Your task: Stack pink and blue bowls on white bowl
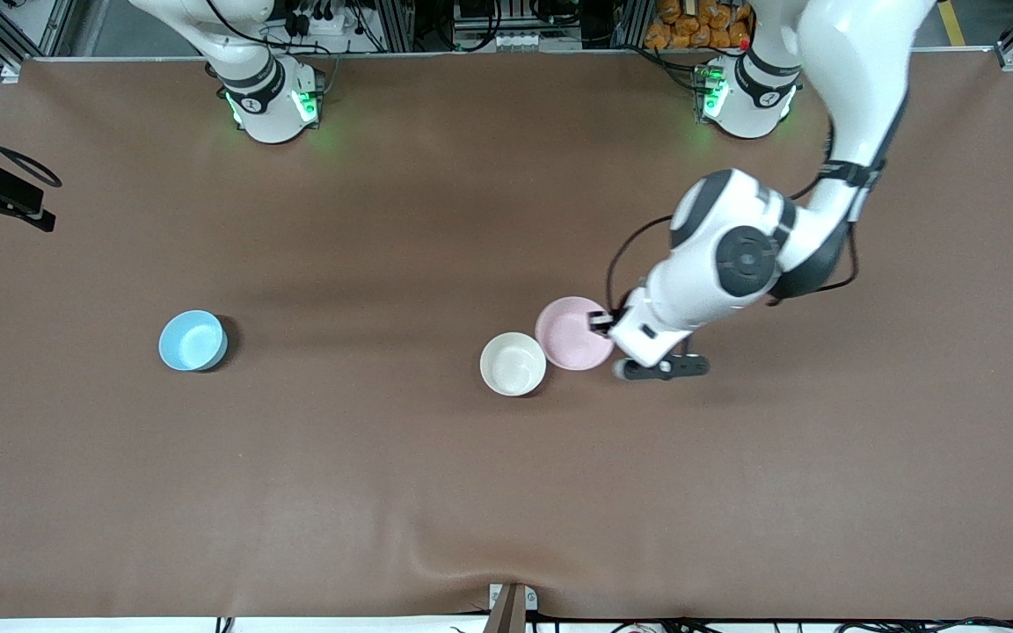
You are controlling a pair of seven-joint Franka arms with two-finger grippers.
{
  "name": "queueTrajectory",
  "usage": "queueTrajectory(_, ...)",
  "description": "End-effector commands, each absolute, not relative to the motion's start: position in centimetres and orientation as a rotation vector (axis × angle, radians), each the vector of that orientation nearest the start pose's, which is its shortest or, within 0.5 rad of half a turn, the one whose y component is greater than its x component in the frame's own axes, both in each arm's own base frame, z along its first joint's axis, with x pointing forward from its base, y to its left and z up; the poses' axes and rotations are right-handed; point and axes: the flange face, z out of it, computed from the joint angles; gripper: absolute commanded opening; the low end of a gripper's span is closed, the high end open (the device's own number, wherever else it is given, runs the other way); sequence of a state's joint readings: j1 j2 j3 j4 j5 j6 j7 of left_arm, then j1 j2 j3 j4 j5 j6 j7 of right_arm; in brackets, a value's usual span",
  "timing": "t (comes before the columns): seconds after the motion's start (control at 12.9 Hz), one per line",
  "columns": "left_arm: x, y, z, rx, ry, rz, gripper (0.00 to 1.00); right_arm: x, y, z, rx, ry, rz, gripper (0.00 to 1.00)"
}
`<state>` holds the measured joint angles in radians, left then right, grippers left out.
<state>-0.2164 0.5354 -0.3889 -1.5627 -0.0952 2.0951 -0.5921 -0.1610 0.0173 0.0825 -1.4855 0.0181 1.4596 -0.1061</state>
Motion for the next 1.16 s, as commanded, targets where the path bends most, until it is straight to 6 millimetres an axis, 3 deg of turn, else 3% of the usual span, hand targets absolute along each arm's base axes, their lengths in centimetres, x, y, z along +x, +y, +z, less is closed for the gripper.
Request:
queueTrajectory(0.0, 60.3, -40.0, 33.3, -3.398, -0.145, 0.245, 0.00, 54.7, -4.5, 64.6, -3.114, -0.060, 0.068, 1.00)
queueTrajectory(0.39, 58.8, -45.6, 27.5, -3.351, -0.030, 0.107, 0.00, 55.2, -4.3, 63.7, -3.110, -0.065, 0.096, 1.00)
queueTrajectory(0.62, 58.8, -45.2, 24.9, -3.324, -0.018, 0.135, 0.00, 55.2, -4.5, 63.6, -3.109, -0.060, 0.098, 1.00)
queueTrajectory(0.85, 58.8, -45.1, 23.8, -3.324, -0.019, 0.134, 0.00, 57.2, -4.4, 59.9, -3.096, -0.077, 0.198, 1.00)
queueTrajectory(1.09, 59.8, -44.1, 23.8, -3.327, 0.018, 0.111, 0.00, 57.8, -4.9, 58.7, -3.091, -0.065, 0.229, 1.00)
